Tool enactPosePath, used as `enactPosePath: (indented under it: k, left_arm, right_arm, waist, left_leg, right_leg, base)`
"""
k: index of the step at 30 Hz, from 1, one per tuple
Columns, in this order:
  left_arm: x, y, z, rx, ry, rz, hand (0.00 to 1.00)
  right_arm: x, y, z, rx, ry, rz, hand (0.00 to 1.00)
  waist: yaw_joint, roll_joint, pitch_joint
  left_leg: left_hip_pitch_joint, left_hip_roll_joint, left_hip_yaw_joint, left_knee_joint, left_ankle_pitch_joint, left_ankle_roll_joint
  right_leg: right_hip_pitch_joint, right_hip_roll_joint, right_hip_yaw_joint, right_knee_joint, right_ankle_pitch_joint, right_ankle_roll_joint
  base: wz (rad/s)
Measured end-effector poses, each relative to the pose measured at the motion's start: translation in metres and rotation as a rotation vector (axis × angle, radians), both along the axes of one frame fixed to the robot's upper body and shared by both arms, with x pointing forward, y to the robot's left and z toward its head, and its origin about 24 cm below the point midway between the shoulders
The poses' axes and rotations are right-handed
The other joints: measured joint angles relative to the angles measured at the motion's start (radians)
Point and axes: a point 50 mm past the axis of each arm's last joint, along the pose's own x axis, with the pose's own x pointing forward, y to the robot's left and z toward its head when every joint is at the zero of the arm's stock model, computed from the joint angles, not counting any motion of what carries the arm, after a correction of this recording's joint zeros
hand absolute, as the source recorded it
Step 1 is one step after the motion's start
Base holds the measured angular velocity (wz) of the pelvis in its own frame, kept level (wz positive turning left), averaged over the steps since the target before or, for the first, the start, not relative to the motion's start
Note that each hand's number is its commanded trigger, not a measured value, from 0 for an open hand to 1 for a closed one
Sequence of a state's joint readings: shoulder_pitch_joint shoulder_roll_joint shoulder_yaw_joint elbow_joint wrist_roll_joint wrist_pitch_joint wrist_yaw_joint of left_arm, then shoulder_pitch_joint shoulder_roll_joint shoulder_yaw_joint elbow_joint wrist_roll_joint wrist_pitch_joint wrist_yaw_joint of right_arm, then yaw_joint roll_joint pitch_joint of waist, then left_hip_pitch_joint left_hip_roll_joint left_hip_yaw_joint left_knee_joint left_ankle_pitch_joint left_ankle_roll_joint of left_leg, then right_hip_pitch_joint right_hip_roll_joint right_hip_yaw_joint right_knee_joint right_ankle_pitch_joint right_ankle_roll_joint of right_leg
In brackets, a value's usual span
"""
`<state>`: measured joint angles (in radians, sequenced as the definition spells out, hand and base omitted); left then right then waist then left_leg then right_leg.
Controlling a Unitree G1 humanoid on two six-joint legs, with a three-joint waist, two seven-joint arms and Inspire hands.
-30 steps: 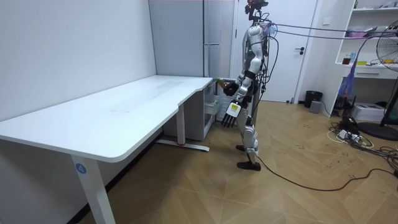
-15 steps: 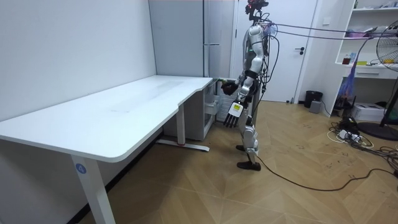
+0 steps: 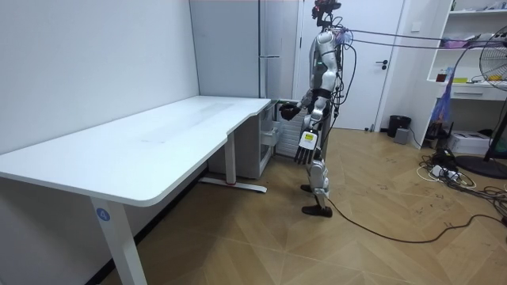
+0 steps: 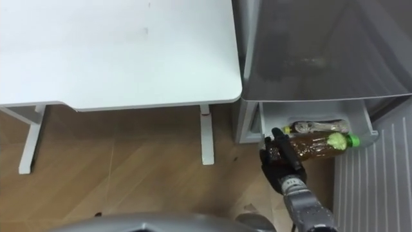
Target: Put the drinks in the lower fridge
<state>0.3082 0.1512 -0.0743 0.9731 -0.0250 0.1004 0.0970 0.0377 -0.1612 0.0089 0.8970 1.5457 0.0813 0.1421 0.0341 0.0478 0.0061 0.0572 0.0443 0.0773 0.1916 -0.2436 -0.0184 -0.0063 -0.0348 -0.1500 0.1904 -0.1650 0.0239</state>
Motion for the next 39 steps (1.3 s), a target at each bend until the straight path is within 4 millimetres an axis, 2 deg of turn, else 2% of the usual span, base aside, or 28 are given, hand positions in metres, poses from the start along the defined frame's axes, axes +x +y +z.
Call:
enactPosePath:
  k: [1,4,6,11,16,20,23,29,35,39]
  left_arm:
    - [0.0,0.0,0.0,-0.002,0.005,0.0,0.0]
    - [0.0,0.0,0.0,-0.009,0.015,-0.03,0.0]
    - [0.001,-0.001,0.0,-0.025,0.021,-0.032,0.0]
    - [0.011,0.003,0.001,-0.036,0.013,-0.069,0.0]
    - [0.029,0.003,0.001,-0.041,-0.011,-0.096,0.0]
    - [0.049,0.005,0.003,-0.041,-0.047,-0.11,0.0]
    - [0.054,0.005,0.003,-0.04,-0.058,-0.113,0.0]
    - [0.054,0.006,0.002,-0.047,-0.042,-0.102,0.0]
    - [0.052,0.008,0.002,-0.08,-0.033,-0.098,0.0]
    - [0.052,0.009,0.003,-0.085,-0.039,-0.078,0.0]
  right_arm:
    - [0.003,-0.002,0.001,-0.002,-0.003,-0.007,1.0]
    - [0.016,-0.009,0.006,-0.008,-0.023,-0.051,1.0]
    - [0.029,-0.017,0.012,-0.009,-0.05,-0.085,1.0]
    - [0.059,-0.025,0.026,-0.02,-0.082,-0.102,1.0]
    - [0.079,-0.027,0.032,0.008,-0.081,-0.156,1.0]
    - [0.103,-0.029,0.049,0.026,-0.126,-0.175,1.0]
    - [0.109,-0.034,0.055,0.021,-0.134,-0.178,1.0]
    - [0.131,-0.042,0.074,0.016,-0.158,-0.178,1.0]
    - [0.138,-0.056,0.087,-0.018,-0.172,-0.19,1.0]
    - [0.145,-0.06,0.096,-0.04,-0.19,-0.181,1.0]
  waist:
    - [-0.001,0.003,-0.0021]
    - [0.001,0.009,0.0007]
    - [0.001,0.018,0.0085]
    - [0.013,0.023,0.0101]
    - [0.021,0.014,0.0162]
    - [0.041,-0.006,0.0276]
    - [0.054,-0.014,0.0312]
    - [0.07,-0.025,0.0335]
    - [0.106,-0.025,0.0334]
    - [0.11,-0.025,0.0332]
  left_leg:
    - [-0.004,0.0,-0.001,0.001,0.0,0.0]
    - [-0.031,0.001,-0.012,0.013,0.0,0.0]
    - [-0.05,0.001,-0.022,0.015,0.0,0.0]
    - [-0.124,-0.004,-0.024,0.045,0.002,0.002]
    - [-0.206,-0.005,-0.026,0.085,0.003,0.004]
    - [-0.287,-0.015,-0.026,0.1,0.021,0.006]
    - [-0.335,-0.019,-0.024,0.111,0.031,0.008]
    - [-0.417,-0.025,-0.008,0.119,0.053,0.01]
    - [-0.458,-0.026,-0.002,0.118,0.067,0.008]
    - [-0.483,-0.035,-0.007,0.116,0.073,0.01]
  right_leg:
    - [-0.005,0.0,-0.002,0.001,0.0,0.0]
    - [-0.038,-0.003,-0.017,0.029,0.0,-0.001]
    - [-0.054,-0.006,-0.031,0.034,0.0,-0.002]
    - [-0.134,-0.018,-0.049,0.075,0.0,-0.002]
    - [-0.207,-0.026,-0.057,0.103,0.006,-0.011]
    - [-0.3,-0.04,-0.063,0.139,0.013,-0.023]
    - [-0.35,-0.048,-0.065,0.155,0.019,-0.028]
    - [-0.444,-0.062,-0.064,0.184,0.025,-0.036]
    - [-0.491,-0.067,-0.064,0.192,0.03,-0.042]
    - [-0.524,-0.075,-0.061,0.208,0.03,-0.041]
  base:
    - [0.05]
    - [0.05]
    - [0.09]
    - [0.01]
    - [0.01]
    - [-0.01]
    - [0.01]
    - [0.0]
    - [0.01]
    - [0.0]
